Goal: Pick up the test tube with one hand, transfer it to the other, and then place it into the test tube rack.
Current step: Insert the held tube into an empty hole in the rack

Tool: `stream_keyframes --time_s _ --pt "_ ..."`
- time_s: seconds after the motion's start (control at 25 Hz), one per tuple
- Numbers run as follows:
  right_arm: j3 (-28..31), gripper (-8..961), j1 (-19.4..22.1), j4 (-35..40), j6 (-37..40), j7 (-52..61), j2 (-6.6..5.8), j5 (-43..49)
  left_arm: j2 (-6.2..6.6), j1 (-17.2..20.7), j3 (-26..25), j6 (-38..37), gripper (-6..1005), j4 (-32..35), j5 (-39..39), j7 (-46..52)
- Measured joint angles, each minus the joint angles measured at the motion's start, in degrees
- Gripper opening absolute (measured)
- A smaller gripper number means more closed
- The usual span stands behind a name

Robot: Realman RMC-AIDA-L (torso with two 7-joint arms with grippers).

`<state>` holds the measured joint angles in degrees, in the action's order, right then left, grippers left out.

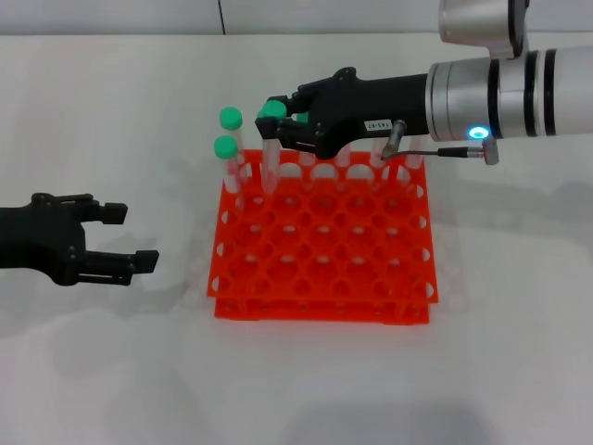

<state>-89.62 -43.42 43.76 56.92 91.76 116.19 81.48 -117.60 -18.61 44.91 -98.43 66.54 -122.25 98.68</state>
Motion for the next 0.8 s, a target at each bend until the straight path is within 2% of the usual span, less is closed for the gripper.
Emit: stream_keyframes --time_s 0.8 --pt "-2.06 266 0.0 -0.66 -2.16 0.03 0.0 -0.01 -0.06 -0.11 -0.06 0.02 890 -0.71 0.0 -0.71"
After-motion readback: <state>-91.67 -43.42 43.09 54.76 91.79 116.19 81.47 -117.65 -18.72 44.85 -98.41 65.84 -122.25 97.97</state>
